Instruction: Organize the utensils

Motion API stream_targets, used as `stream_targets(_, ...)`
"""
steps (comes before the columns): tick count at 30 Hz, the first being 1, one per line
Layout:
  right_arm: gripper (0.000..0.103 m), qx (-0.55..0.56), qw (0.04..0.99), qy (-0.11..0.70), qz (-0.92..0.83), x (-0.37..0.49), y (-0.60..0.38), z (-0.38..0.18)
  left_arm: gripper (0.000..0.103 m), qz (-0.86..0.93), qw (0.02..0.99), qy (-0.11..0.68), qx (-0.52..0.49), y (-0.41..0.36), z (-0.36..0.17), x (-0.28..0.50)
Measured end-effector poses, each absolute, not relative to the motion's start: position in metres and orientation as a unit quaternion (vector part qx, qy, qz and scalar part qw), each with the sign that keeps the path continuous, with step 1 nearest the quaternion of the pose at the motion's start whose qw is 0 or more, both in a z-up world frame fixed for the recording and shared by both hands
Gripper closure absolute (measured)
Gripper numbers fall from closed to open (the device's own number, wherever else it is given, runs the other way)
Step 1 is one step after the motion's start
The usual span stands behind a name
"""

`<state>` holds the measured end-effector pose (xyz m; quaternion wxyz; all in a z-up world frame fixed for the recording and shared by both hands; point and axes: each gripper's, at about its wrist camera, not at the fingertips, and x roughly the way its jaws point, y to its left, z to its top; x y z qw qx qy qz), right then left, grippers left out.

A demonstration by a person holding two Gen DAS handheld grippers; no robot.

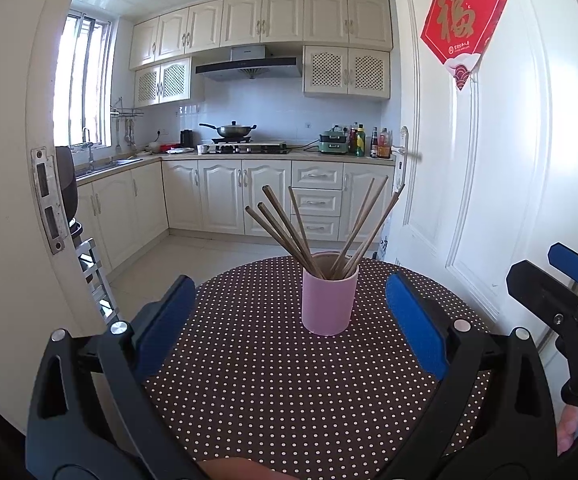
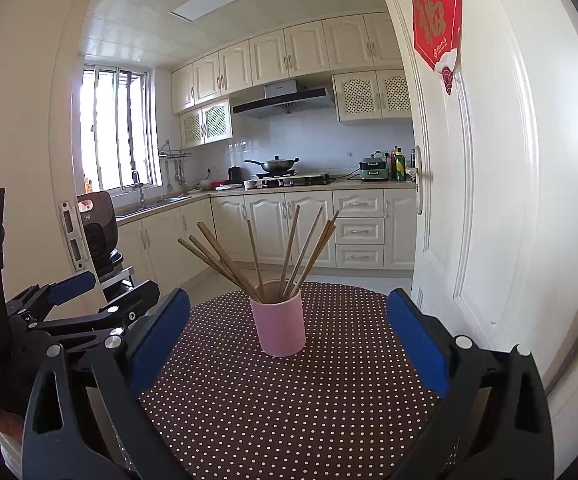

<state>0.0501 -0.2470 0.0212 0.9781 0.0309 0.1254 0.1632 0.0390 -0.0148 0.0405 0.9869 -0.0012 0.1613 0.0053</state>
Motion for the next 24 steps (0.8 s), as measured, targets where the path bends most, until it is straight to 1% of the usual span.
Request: stream_targets(24, 0.008, 0.031, 0.978, 0.134, 0.155, 0.0528, -0.245, 0.0191, 0.009, -0.001, 0.985, 0.17, -0.007, -0.008, 0.0378, 0.0406)
